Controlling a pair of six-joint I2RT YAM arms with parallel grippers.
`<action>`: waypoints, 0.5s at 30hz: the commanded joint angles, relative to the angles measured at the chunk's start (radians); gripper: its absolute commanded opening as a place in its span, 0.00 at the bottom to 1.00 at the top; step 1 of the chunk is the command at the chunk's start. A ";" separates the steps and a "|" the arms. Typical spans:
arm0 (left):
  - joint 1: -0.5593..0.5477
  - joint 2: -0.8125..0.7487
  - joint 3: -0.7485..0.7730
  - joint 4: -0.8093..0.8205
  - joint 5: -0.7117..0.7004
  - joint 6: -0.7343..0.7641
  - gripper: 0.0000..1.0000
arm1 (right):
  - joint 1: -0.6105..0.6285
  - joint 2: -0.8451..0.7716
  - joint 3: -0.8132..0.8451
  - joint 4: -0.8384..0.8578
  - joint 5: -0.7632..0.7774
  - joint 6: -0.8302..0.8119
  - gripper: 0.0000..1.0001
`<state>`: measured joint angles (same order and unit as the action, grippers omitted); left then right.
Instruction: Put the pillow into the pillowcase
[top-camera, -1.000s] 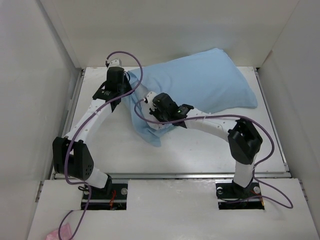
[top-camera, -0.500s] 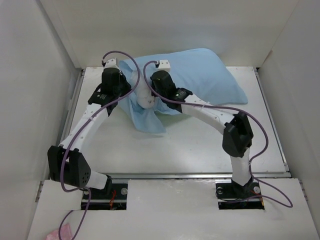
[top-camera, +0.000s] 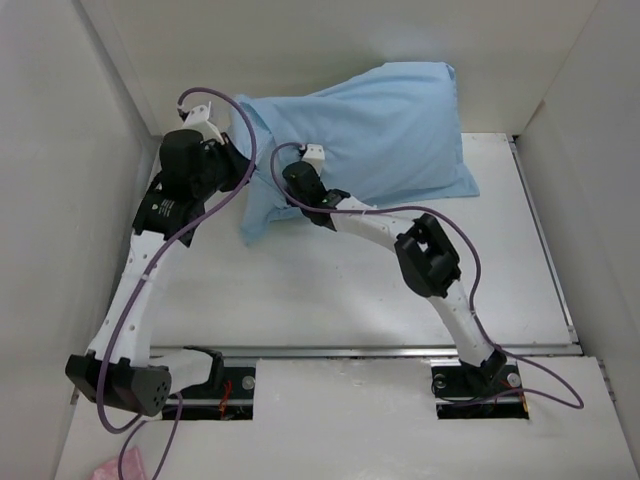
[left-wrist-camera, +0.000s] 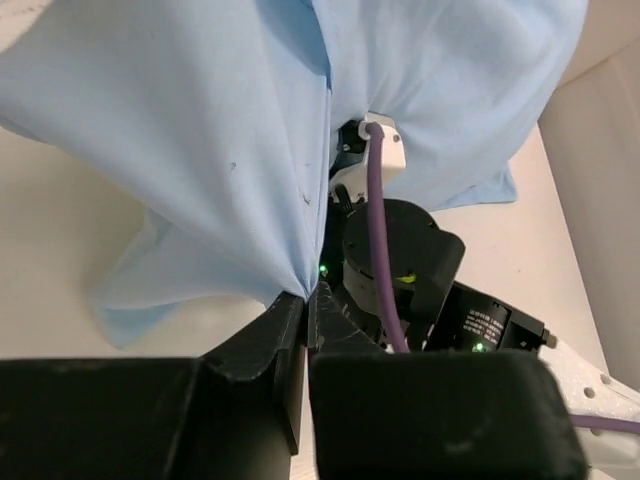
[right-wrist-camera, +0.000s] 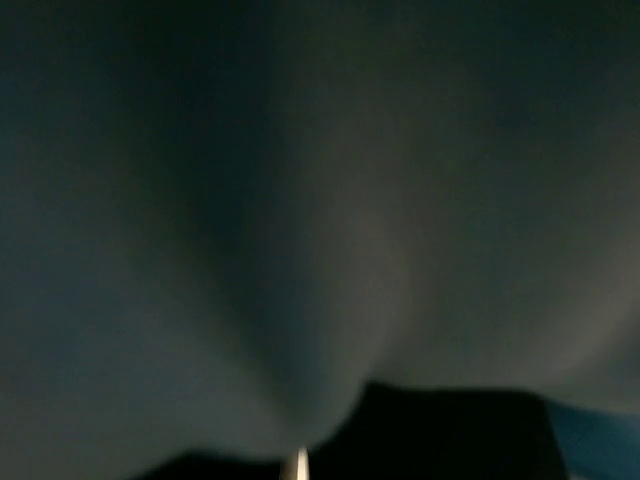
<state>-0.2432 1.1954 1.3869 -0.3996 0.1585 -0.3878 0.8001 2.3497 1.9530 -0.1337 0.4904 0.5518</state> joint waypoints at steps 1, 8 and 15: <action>0.015 -0.112 0.129 0.030 0.092 0.004 0.00 | -0.058 -0.027 0.027 0.123 -0.044 -0.013 0.00; 0.015 0.027 0.161 0.030 -0.086 -0.025 0.99 | -0.058 -0.252 -0.158 0.115 -0.669 -0.251 0.65; 0.034 0.110 0.173 -0.018 -0.250 -0.057 1.00 | -0.058 -0.613 -0.252 -0.012 -0.754 -0.401 1.00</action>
<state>-0.2241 1.3064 1.5394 -0.4129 0.0139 -0.4175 0.7418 1.9045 1.6848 -0.1650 -0.1703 0.2604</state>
